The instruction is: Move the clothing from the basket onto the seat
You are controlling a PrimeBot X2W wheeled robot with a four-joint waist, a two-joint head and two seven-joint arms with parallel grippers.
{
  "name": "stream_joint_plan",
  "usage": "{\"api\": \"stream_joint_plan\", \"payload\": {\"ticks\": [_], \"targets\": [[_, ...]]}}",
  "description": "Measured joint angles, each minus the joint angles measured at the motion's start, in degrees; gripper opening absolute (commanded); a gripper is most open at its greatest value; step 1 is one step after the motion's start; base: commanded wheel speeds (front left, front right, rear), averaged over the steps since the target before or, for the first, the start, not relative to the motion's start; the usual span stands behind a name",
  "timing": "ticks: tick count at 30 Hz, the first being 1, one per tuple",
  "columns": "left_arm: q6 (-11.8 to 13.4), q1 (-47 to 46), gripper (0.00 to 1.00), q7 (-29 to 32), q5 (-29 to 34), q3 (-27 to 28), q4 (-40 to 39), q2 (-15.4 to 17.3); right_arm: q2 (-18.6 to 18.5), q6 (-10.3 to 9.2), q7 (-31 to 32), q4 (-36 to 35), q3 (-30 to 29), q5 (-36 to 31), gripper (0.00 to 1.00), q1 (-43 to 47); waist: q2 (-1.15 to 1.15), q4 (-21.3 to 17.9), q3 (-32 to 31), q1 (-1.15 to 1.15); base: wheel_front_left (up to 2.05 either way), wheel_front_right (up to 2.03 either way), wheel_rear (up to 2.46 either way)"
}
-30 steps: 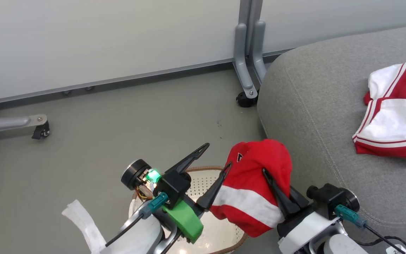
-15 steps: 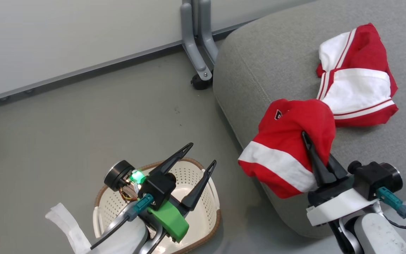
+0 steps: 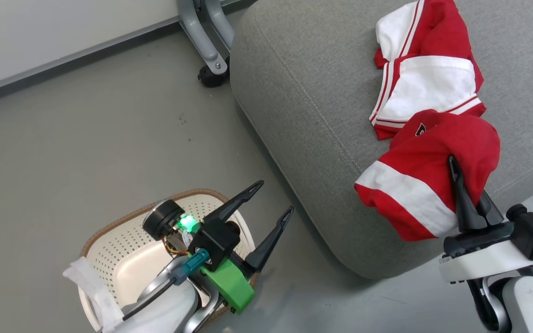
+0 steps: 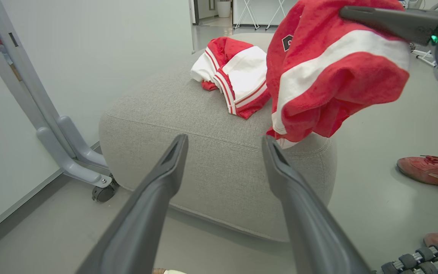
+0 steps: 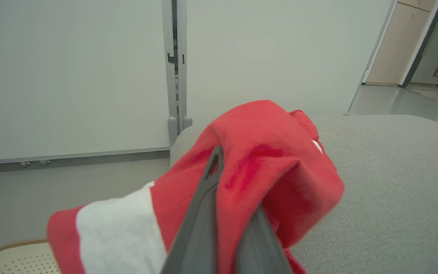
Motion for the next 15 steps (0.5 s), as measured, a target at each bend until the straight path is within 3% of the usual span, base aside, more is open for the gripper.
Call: {"api": "stream_joint_plan", "payload": {"ticks": [9, 15], "targets": [[-0.8, -3.0, 1.00, 2.4, 0.7, -1.3, -3.7, 0.4, -9.0, 0.00, 0.0, -0.5, -3.7, 3.0, 0.00, -12.0, 0.00, 1.2, 5.5, 0.00, 0.00, 0.00, 0.00], [-1.2, -5.8, 1.00, 4.3, 1.8, -1.6, -6.5, 2.0, -19.1, 0.00, 0.0, 4.8, -3.2, 5.3, 0.00, -27.3, 0.00, 3.4, 10.9, 0.00, 0.00, 0.00, 0.00]]}}
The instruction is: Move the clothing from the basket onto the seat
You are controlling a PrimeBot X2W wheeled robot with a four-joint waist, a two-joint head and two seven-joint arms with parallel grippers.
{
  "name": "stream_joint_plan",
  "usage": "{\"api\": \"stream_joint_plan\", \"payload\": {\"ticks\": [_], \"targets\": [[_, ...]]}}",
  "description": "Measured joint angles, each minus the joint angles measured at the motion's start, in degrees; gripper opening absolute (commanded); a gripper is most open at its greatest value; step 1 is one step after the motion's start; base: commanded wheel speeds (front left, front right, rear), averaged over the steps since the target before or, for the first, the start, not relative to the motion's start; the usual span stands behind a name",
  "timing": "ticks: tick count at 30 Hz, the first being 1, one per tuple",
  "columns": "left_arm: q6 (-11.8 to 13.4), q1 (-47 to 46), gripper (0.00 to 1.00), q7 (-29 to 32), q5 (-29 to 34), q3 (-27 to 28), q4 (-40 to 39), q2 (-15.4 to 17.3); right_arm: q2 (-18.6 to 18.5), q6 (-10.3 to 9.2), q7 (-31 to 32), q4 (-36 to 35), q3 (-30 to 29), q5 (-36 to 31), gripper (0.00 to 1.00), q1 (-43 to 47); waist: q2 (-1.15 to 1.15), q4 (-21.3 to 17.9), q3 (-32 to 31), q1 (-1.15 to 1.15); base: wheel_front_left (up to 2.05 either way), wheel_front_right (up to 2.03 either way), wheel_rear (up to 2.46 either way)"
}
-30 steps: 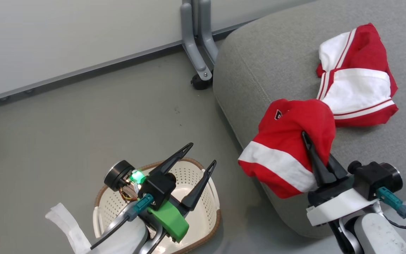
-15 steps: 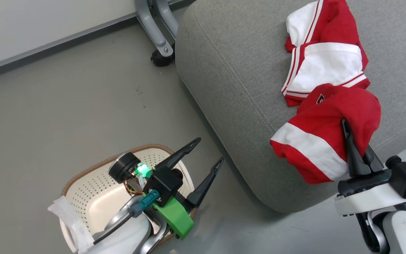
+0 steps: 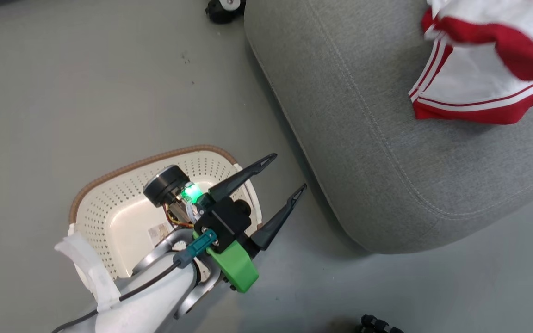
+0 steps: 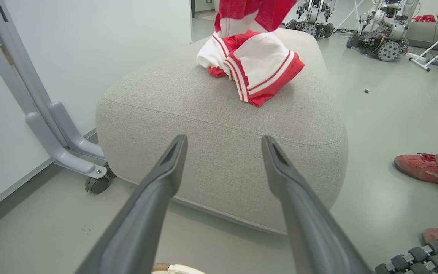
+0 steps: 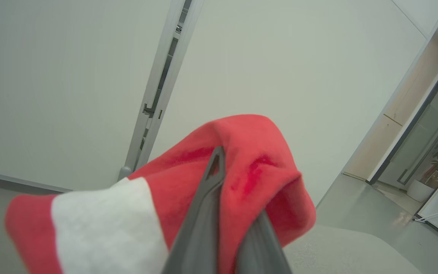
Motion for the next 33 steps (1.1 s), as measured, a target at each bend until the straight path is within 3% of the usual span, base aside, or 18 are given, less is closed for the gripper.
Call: {"api": "stream_joint_plan", "payload": {"ticks": [6, 12, 19, 24, 25, 26, 27, 33], "targets": [[-0.3, -2.7, 1.00, 2.0, 1.4, -0.1, -2.8, 1.8, -5.8, 0.00, 0.0, 9.3, 3.8, 2.8, 0.00, -14.5, 0.00, 2.3, 6.0, 0.00, 0.00, 0.00, 0.00], [-0.1, -3.6, 1.00, 2.3, 2.0, -0.1, -4.1, 2.4, -8.3, 0.01, 0.0, 19.6, 8.6, 5.0, 0.00, -22.7, 0.00, 5.0, 11.5, 0.01, 0.00, 0.00, 0.00], [0.0, -4.3, 1.00, 2.1, 2.3, -0.4, -4.7, 2.8, -7.9, 0.01, 0.0, 33.7, 7.0, 4.2, 0.00, -24.3, 0.00, 7.9, 16.2, 0.00, 0.00, 0.00, 0.00], [0.3, -4.3, 1.00, 2.0, 2.3, -0.3, -4.7, 3.5, -5.6, 0.01, 0.0, 39.4, 0.6, 0.8, 0.00, -23.6, 0.00, 8.9, 18.2, 0.00, 0.00, 0.00, 0.00], [0.3, -4.3, 1.00, 2.0, 2.3, -0.3, -4.6, 3.5, -5.3, 0.01, 0.0, 40.0, -0.7, -0.5, 0.07, -23.2, 0.00, 8.9, 18.3, 0.00, 0.00, 0.00, 0.00], [0.3, -4.3, 1.00, 2.0, 2.3, -0.5, -4.5, 3.7, -4.9, 0.00, 0.0, 40.7, -2.3, -2.2, 0.86, -22.6, 0.00, 8.9, 18.2, 0.00, 0.00, 0.00, 0.00], [0.3, -4.4, 1.00, 2.0, 2.4, -0.7, -4.5, 3.8, -4.3, 0.00, 0.0, 41.0, -4.2, -4.0, 1.00, -22.2, 0.00, 8.9, 18.0, 0.00, 0.00, 0.00, 0.00], [0.8, -3.8, 1.00, 1.6, 1.7, -0.9, -4.0, 3.6, 0.9, 0.01, 0.0, 38.3, -14.3, -13.9, 1.00, -18.8, 0.00, 8.3, 15.6, -0.01, 0.00, 0.00, 0.00]]}}
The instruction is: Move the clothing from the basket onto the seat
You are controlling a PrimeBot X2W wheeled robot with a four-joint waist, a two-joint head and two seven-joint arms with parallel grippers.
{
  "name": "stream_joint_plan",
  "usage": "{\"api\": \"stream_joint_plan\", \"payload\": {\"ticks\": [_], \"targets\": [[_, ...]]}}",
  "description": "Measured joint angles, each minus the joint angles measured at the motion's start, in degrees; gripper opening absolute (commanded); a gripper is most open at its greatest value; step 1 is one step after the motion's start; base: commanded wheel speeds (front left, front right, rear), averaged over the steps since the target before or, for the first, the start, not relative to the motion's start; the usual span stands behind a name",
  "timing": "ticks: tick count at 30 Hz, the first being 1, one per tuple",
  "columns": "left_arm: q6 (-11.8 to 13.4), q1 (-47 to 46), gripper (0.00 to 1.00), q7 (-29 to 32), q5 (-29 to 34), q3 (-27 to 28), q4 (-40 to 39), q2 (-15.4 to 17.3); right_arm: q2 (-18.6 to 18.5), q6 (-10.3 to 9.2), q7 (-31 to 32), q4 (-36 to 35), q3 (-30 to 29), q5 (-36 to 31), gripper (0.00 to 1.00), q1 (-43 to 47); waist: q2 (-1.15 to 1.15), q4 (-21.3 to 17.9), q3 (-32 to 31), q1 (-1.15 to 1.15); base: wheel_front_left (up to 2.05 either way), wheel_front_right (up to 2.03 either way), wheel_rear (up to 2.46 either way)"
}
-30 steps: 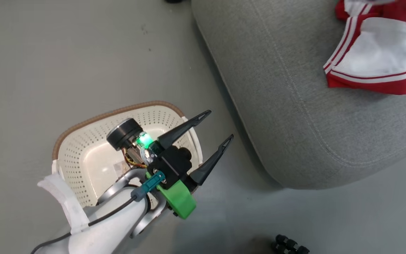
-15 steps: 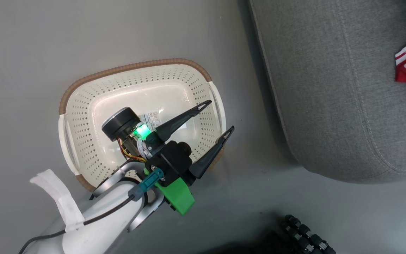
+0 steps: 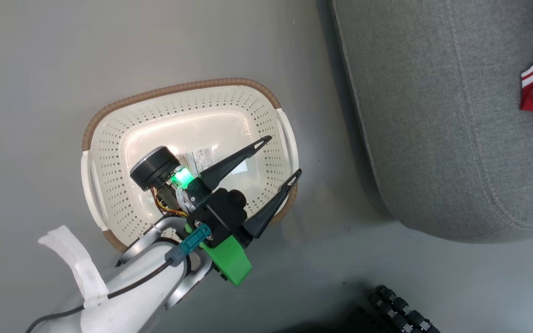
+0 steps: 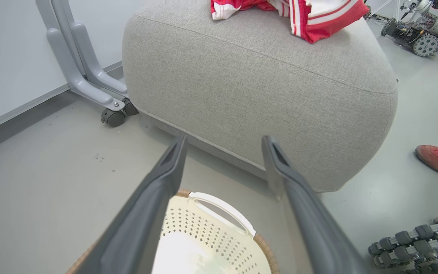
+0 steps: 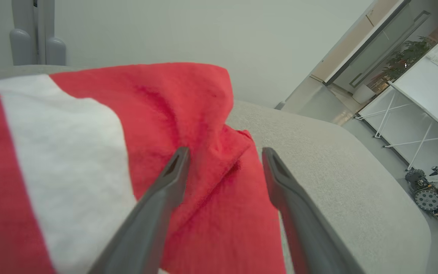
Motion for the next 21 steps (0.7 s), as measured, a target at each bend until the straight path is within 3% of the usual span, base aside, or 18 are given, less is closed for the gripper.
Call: {"api": "stream_joint_plan", "payload": {"ticks": [11, 18, 21], "targets": [[1.8, 5.3, 1.00, -4.8, -4.8, 0.5, 4.0, -3.9, 4.9, -0.01, 0.0, -7.2, -8.1, -7.0, 1.00, 11.7, 0.00, -0.2, -9.0, 0.00, 0.00, 0.00, 0.00], [5.0, 10.7, 1.00, -7.9, -9.2, 4.2, 9.4, -6.9, 13.1, -0.01, 0.0, -14.4, -7.6, -3.9, 1.00, 23.2, 0.00, 1.2, -16.3, -0.01, 0.00, 0.00, 0.00], [6.8, 13.2, 1.00, -8.3, -11.0, 7.4, 12.0, -8.8, 16.7, -0.01, 0.0, -16.2, -4.4, -2.6, 1.00, 28.2, 0.00, 2.4, -19.3, -0.01, 0.00, 0.00, 0.00]]}}
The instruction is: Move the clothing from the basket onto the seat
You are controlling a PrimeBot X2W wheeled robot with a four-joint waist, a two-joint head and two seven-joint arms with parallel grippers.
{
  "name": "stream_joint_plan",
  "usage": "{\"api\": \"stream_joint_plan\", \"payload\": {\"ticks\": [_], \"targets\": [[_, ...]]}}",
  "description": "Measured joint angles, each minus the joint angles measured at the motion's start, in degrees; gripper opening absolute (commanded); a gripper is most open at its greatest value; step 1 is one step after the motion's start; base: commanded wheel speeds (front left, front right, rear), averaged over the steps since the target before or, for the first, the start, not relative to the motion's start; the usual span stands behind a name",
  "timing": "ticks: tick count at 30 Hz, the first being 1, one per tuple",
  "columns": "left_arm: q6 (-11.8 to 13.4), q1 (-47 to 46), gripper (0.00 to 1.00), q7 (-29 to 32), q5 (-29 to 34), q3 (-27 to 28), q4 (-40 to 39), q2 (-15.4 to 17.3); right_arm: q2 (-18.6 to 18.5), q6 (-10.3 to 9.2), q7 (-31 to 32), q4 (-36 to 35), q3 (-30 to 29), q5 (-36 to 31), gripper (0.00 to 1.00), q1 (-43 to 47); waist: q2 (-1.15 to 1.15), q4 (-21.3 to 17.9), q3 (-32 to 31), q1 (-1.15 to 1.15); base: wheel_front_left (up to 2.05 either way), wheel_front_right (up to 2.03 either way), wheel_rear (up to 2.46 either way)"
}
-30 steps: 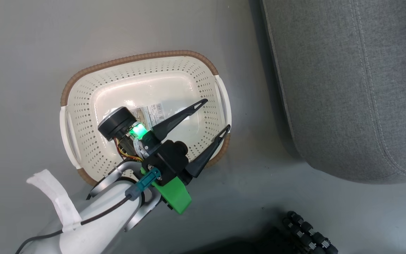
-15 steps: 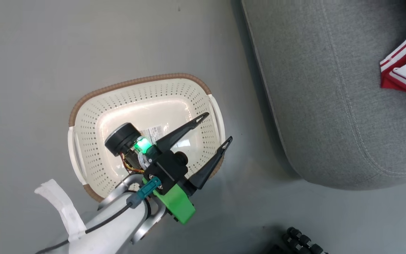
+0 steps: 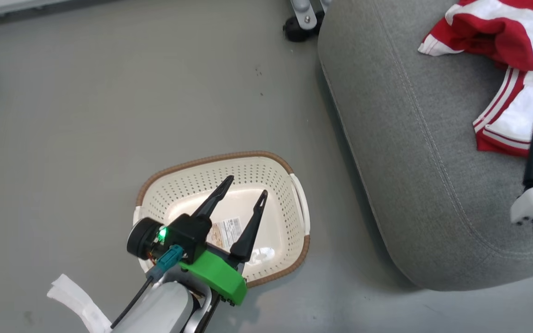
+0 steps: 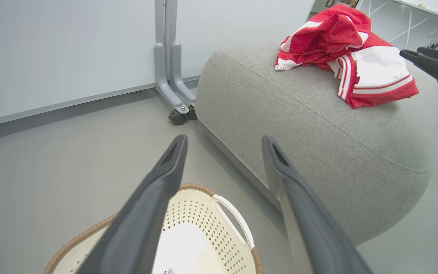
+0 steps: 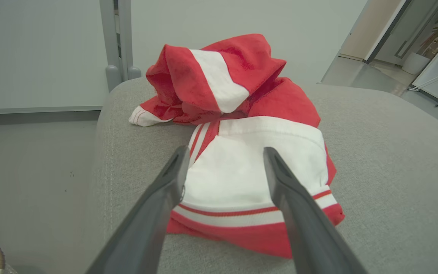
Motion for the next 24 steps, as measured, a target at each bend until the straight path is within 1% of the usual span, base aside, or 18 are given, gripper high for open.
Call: {"api": "stream_joint_plan", "payload": {"ticks": [2, 4, 5, 6, 7, 10, 12, 14, 16, 19, 21, 24], "targets": [[0.4, 1.7, 1.00, -0.2, -0.2, 2.0, 0.9, -0.7, 1.2, 0.01, 0.0, -0.7, 2.8, 0.9, 1.00, 2.3, 0.00, 0.9, -1.9, 0.00, 0.00, 0.00, 0.00], [0.5, 3.9, 1.00, -0.2, -0.3, 5.6, 0.4, -1.9, 2.2, 0.00, 0.0, -1.1, 6.5, 2.8, 1.00, 4.2, 0.00, 2.1, -4.0, 0.00, 0.00, 0.00, 0.00], [0.5, 5.1, 1.00, -0.3, -0.1, 7.4, 0.1, -2.5, 2.6, 0.00, 0.0, -1.1, 8.9, 4.0, 1.00, 5.2, 0.00, 2.7, -5.0, 0.00, 0.00, 0.00, 0.00], [0.5, 7.6, 1.00, -0.3, 1.1, 10.7, -0.4, -3.1, 2.7, 0.00, 0.0, -1.5, 13.6, 5.3, 1.00, 7.1, 0.00, 3.9, -6.8, 0.00, 0.00, 0.00, 0.00], [0.6, 9.1, 1.00, -0.3, 1.7, 13.0, -0.7, -3.5, 2.8, 0.00, 0.0, -1.9, 15.8, 6.1, 1.00, 7.8, 0.00, 4.5, -7.8, 0.00, 0.00, 0.00, 0.00], [1.0, 13.2, 1.00, -0.3, 3.2, 19.3, -1.3, -5.0, 3.4, 0.00, 0.0, -3.3, 21.2, 7.8, 1.00, 9.1, 0.00, 6.3, -10.5, 0.00, 0.00, 0.00, 0.00], [1.0, 15.7, 1.00, -0.3, 4.7, 22.7, -1.7, -6.2, 4.3, 0.00, 0.0, -4.1, 23.2, 8.5, 1.00, 10.3, 0.00, 7.3, -12.2, 0.00, 0.00, 0.00, 0.00], [1.0, 18.0, 1.00, -0.3, 5.6, 26.9, -2.4, -7.8, 5.3, 0.00, 0.0, -4.8, 25.0, 8.9, 1.00, 11.9, 0.00, 8.5, -13.9, 0.00, 0.00, 0.00, 0.00], [0.9, 19.7, 1.00, -0.3, 7.6, 30.0, -3.3, -8.6, 6.2, 0.00, 0.0, -5.5, 26.4, 9.0, 1.00, 13.1, 0.00, 9.6, -15.3, 0.00, 0.00, 0.00, 0.00], [0.9, 22.3, 1.00, -0.3, 10.5, 34.4, -5.0, -9.7, 7.3, 0.00, 0.0, -8.0, 26.7, 8.9, 1.00, 14.9, 0.00, 11.0, -17.3, 0.00, 0.00, 0.00, 0.00], [0.1, 23.6, 1.00, -0.3, 12.3, 36.1, -6.3, -10.2, 7.8, 0.00, 0.0, -10.4, 26.4, 8.3, 1.00, 16.4, 0.00, 11.9, -18.5, 0.00, 0.00, 0.00, 0.00], [-2.3, 25.6, 1.00, -0.4, 14.9, 37.4, -9.6, -11.0, 8.8, 0.00, 0.0, -15.4, 24.4, 7.3, 1.00, 19.6, 0.00, 13.0, -20.2, 0.00, 0.00, 0.00, 0.00]]}}
